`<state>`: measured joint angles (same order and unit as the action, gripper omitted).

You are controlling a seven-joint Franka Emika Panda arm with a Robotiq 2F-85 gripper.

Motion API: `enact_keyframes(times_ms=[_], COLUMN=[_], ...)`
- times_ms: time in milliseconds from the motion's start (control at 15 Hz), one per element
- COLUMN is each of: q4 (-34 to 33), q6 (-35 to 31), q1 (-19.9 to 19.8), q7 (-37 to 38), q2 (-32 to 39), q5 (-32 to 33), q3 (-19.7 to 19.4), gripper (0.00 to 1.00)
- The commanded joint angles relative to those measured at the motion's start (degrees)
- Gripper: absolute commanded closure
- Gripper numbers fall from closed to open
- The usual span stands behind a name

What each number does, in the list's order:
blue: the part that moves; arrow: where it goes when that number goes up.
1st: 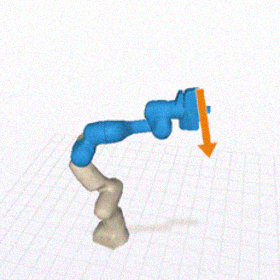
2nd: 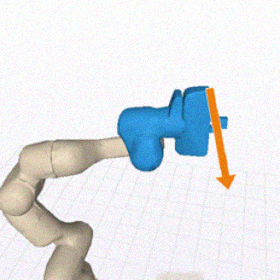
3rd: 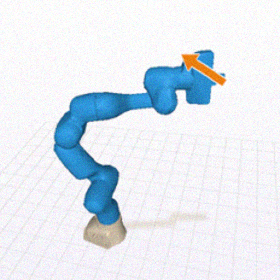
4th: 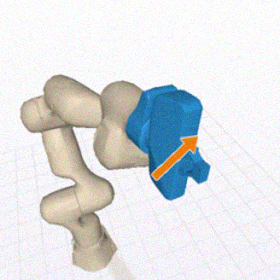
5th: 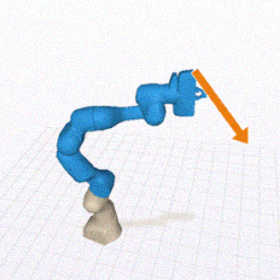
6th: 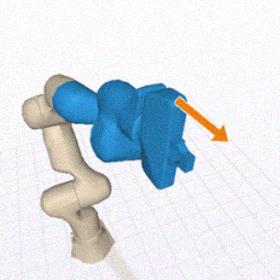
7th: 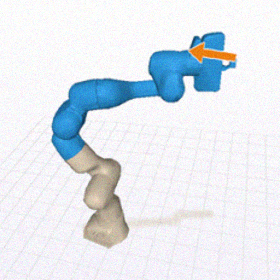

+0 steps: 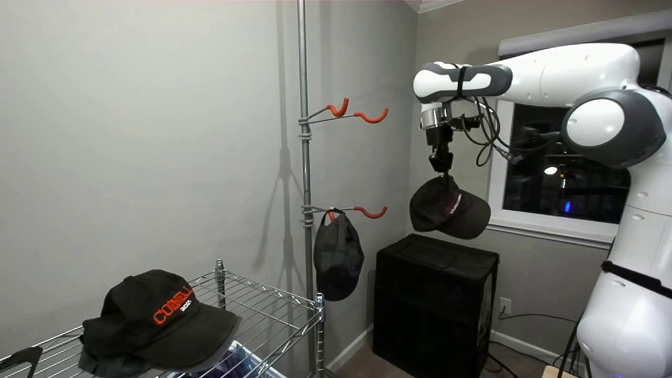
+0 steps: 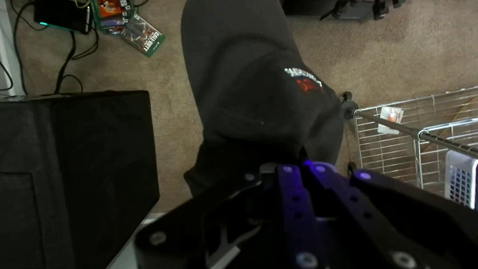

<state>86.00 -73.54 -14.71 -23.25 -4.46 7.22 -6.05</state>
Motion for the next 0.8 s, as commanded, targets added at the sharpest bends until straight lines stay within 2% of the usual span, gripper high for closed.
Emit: enact_keyframes(times_ms=[0,467,733], q4=[13.9,35.32,40.09], q6=[-6.31,-18.86,-23.87], q1=[2.64,6.23,6.66], q7=[-4.57,-1.55,1.64], q2=[-8.28,-22.42,-26.06], q5=[2.42,2.05,1.43], q3=[-2.01,-3.31,-4.12], gripper=[0.99,0.99,0.99])
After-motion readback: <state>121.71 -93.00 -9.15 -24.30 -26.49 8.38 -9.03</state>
